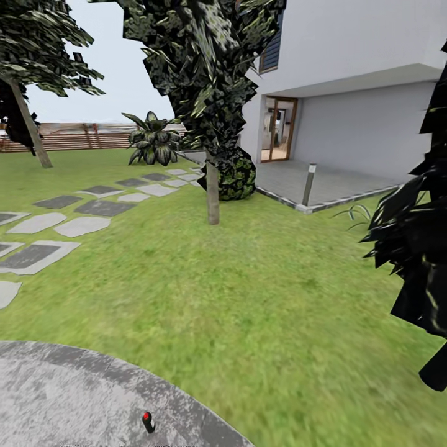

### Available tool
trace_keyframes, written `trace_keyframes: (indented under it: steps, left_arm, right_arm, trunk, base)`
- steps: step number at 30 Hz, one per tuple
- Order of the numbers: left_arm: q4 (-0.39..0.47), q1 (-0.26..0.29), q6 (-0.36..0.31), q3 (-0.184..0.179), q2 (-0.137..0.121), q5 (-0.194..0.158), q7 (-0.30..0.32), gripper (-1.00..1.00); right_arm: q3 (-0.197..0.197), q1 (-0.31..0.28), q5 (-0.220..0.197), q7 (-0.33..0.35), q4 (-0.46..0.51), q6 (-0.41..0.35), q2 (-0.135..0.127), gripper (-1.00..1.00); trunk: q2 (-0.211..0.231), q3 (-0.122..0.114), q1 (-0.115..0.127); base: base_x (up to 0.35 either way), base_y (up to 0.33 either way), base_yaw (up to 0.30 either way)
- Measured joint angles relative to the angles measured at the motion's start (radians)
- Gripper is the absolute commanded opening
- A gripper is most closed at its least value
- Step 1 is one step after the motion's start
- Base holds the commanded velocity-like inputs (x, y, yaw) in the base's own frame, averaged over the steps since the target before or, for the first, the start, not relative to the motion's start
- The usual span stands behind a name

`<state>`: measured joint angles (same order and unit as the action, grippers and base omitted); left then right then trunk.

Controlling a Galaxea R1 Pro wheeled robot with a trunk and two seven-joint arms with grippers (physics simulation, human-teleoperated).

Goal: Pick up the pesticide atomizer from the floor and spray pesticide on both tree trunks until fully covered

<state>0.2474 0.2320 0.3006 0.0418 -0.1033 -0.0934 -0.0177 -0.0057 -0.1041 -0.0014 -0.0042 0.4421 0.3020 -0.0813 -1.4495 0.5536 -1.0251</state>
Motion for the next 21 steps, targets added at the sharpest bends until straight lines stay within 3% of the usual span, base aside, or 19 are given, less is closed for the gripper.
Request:
trace_keyframes:
  steps: [5, 14, 21]
  left_arm:
    - [0.001, 0.000, 0.000, 0.000, 0.000, 0.000, 0.000, 1.00]
    - [0.001, 0.000, 0.000, 0.000, 0.001, 0.000, 0.000, 1.00]
    - [0.001, 0.000, 0.000, 0.000, 0.000, -0.001, 0.000, 1.00]
  right_arm:
    - [0.000, 0.000, 0.000, 0.000, 0.000, 0.000, 0.000, 1.00]
    - [0.000, 0.000, 0.000, 0.000, 0.000, 0.000, 0.000, 1.00]
    - [0.000, 0.000, 0.000, 0.000, 0.000, 0.000, 0.000, 1.00]
  trunk:
    - [0.000, 0.000, 0.000]
    - [0.000, 0.000, 0.000]
    - [0.000, 0.000, 0.000]
  base:
    - [0.000, -0.014, 0.277]
    - [0.000, -0.193, 0.277]
    - [0.000, -0.019, 0.277]
